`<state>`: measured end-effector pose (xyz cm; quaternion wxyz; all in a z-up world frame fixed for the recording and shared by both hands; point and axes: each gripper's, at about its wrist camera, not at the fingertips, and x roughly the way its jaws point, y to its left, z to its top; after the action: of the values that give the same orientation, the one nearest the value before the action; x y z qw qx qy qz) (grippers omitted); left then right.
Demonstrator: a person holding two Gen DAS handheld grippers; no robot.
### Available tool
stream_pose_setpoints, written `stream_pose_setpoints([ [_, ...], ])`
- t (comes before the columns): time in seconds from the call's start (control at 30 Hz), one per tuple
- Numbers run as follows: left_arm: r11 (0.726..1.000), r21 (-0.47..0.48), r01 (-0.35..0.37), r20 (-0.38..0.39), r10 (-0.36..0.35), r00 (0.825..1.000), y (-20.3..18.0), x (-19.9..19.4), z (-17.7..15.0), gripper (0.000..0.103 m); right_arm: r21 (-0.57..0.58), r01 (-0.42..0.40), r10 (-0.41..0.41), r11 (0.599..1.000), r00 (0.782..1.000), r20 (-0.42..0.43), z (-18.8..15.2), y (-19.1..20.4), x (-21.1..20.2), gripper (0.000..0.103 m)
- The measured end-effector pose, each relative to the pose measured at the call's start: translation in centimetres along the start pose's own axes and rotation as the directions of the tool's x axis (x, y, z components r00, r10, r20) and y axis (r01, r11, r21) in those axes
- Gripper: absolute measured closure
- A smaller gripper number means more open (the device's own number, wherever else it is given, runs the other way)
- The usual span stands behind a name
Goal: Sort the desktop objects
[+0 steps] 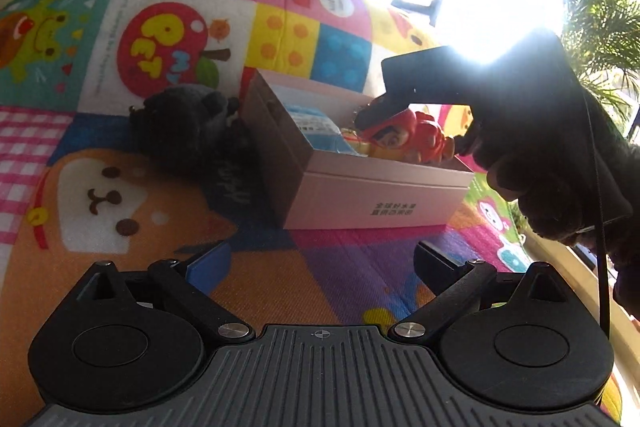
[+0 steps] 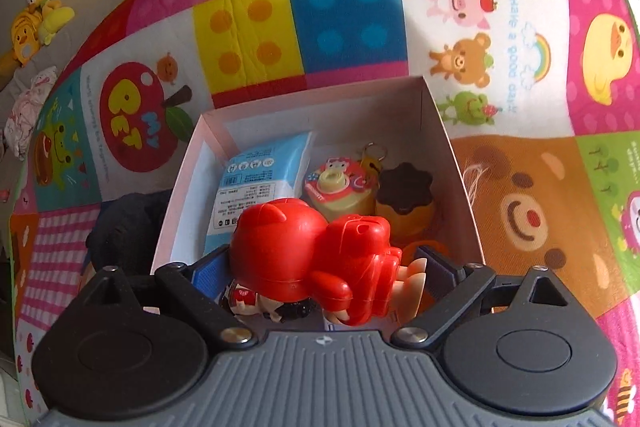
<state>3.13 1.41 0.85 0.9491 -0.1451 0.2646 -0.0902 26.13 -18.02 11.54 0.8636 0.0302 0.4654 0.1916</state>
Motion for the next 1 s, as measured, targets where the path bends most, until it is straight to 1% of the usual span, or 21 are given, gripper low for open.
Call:
stream_pose_setpoints([
  [0.03,1.000,-0.002,-0.001,0.001,0.001,1.000,0.0,-0.1,0.0,0.002,0.003,-0.007,0.007,1.000,1.000,0.010,-0.1,-0.1,-0.3,0.007],
  [0.1,1.000,-0.002,-0.004,-0.005,0.004,1.000,0.0,0.0,-0.1,0.002,-0.019,0.004,-0.003,1.000,0.999,0.052,0.0,0.1,-1.3,0.003],
  [0.13,1.000,0.000,-0.004,-0.008,0.004,1.000,-0.1,0.0,-0.1,0.002,-0.037,0.008,-0.006,0.999,0.997,0.076,0.3,0.2,-2.0,0.002],
  [0.27,1.000,0.005,-0.014,-0.002,0.014,1.000,-0.2,-0.1,-0.2,0.001,-0.076,0.035,-0.025,0.996,0.992,0.125,1.0,1.0,-3.5,0.002],
  [0.37,1.000,-0.003,-0.026,0.006,0.026,1.000,-0.2,-0.2,-0.1,0.001,-0.084,0.013,-0.002,0.996,0.991,0.136,1.1,1.9,-4.1,0.003],
  [0.4,0.999,-0.006,-0.038,0.007,0.038,0.999,-0.1,-0.3,0.1,0.001,-0.092,-0.004,0.016,0.996,0.991,0.132,1.0,2.5,-4.2,0.004],
  [0.43,0.998,-0.006,-0.065,0.008,0.065,0.998,0.1,-0.4,0.3,0.001,-0.101,-0.017,0.030,0.995,0.991,0.127,1.1,3.2,-4.1,0.006],
  [0.47,0.995,0.000,-0.100,0.013,0.100,0.995,0.2,-0.7,0.6,0.001,-0.114,-0.026,0.040,0.993,0.992,0.118,1.1,4.0,-4.0,0.014],
  [0.5,0.992,0.017,-0.128,0.019,0.127,0.992,0.5,-1.0,0.9,0.001,-0.133,-0.026,0.041,0.991,0.994,0.104,1.2,5.0,-3.8,0.026],
  [0.53,0.987,0.040,-0.155,0.029,0.154,0.988,0.7,-1.2,1.1,0.001,-0.155,-0.023,0.037,0.988,0.995,0.088,1.4,6.0,-3.6,0.033],
  [0.57,0.979,0.067,-0.195,0.048,0.192,0.980,1.1,-1.5,1.4,0.001,-0.183,-0.030,0.042,0.983,0.997,0.065,1.6,7.2,-3.2,0.047],
  [0.6,0.968,0.086,-0.237,0.068,0.231,0.970,1.6,-1.7,1.6,0.001,-0.203,-0.049,0.059,0.978,0.997,0.045,1.8,8.2,-2.9,0.050],
  [0.63,0.957,0.087,-0.275,0.083,0.268,0.960,2.2,-1.9,1.7,0.001,-0.221,-0.078,0.086,0.972,0.996,0.026,2.1,9.4,-2.5,0.050],
  [0.7,0.946,0.039,-0.322,0.094,0.317,0.944,3.6,-2.1,1.9,0.001,-0.230,-0.119,0.124,0.966,0.992,0.006,2.5,11.5,-1.5,0.046],
  [0.73,0.944,0.001,-0.329,0.093,0.328,0.940,4.3,-2.2,2.0,0.001,-0.229,-0.141,0.142,0.963,0.990,-0.012,2.7,12.7,-0.6,0.045],
  [0.8,0.939,-0.019,-0.344,0.101,0.344,0.933,4.9,-2.4,2.0,0.001,-0.220,-0.149,0.145,0.964,0.989,-0.032,3.3,14.6,1.2,0.045],
  [0.87,0.932,0.010,-0.362,0.127,0.358,0.925,4.7,-2.5,1.9,0.001,-0.251,-0.110,0.108,0.962,0.994,-0.024,3.8,16.5,3.3,0.045],
  [0.93,0.934,0.032,-0.355,0.137,0.348,0.928,4.6,-2.6,1.8,0.001,-0.273,-0.053,0.052,0.960,0.999,-0.013,4.3,17.6,5.5,0.045],
  [1.0,0.939,0.032,-0.342,0.123,0.336,0.934,4.6,-2.4,1.8,0.001,-0.270,-0.032,0.021,0.962,0.999,-0.043,4.5,18.0,7.3,0.045],
])
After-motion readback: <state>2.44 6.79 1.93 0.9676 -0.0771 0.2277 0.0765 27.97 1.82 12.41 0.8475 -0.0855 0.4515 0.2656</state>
